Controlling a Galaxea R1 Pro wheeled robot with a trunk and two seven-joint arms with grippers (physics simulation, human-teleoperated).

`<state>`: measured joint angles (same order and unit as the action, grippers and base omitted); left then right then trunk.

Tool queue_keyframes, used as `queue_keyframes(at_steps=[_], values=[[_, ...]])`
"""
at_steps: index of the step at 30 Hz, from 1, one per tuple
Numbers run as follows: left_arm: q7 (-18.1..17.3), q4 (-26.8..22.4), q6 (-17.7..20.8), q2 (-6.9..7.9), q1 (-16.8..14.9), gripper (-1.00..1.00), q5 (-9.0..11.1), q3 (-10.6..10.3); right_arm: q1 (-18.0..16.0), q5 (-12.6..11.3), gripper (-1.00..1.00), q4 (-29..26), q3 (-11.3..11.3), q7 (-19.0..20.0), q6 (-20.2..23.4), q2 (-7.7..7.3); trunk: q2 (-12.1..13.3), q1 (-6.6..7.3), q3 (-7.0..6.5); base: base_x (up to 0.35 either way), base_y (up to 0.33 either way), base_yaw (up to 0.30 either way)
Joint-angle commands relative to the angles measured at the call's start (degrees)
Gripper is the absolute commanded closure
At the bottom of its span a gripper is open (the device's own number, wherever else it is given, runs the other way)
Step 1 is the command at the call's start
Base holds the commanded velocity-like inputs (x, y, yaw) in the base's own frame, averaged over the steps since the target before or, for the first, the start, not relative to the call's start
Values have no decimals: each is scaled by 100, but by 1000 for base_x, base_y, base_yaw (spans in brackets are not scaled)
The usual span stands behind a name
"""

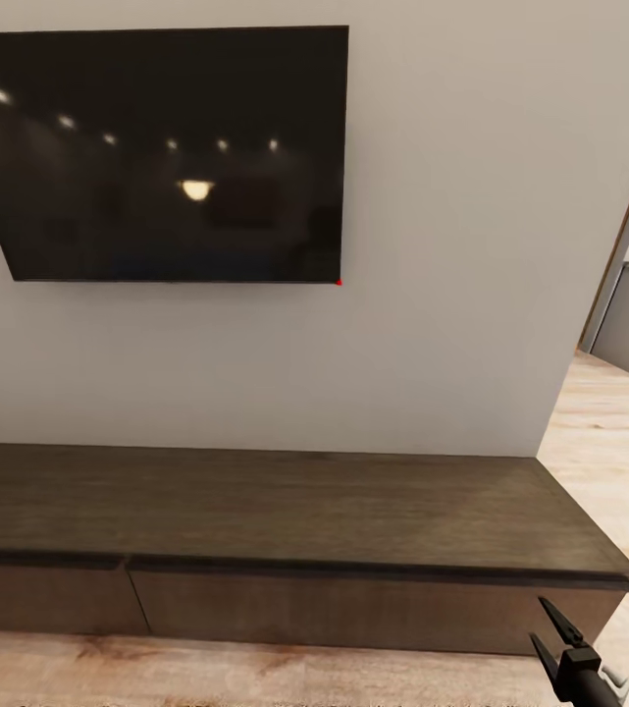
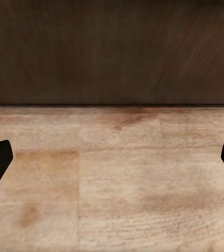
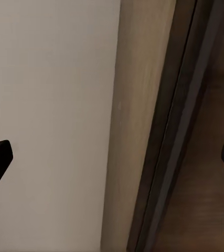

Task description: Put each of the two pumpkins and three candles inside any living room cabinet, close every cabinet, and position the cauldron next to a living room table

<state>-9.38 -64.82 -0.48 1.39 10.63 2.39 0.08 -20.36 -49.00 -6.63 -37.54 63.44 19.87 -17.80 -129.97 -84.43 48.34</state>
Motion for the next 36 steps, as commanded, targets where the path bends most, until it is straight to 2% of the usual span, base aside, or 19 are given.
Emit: queue_keyframes(at_steps=[1, 14, 17, 27, 30, 36], values=[[-20, -3, -5, 1, 0, -100, 25, 1, -3, -58, -100, 4, 22, 11, 53, -3, -43, -22, 23, 0, 0, 0], [-20, 4, -4, 1, 0, -100, 16, 1, -3, -44, -100, 4, 11, 11, 59, -4, -565, -307, 256, 0, 0, 0], [-20, 4, -4, 1, 0, -100, 16, 1, -3, -41, -100, 4, 10, 11, 60, -4, -565, -307, 256, 0, 0, 0], [-20, 4, -4, 1, 0, -100, 16, 1, -3, -38, -100, 4, 15, 11, 60, -2, -966, -527, 436, 0, 0, 0], [-22, 4, -4, 1, 0, -100, 15, 1, -3, -33, -100, 4, 17, 6, 60, 3, -966, -527, 436, 0, 0, 0], [-21, 4, -4, 1, 0, -100, 9, 1, -3, -31, -100, 4, 18, -10, 60, 5, -1166, -637, 526, 0, 0, 0]])
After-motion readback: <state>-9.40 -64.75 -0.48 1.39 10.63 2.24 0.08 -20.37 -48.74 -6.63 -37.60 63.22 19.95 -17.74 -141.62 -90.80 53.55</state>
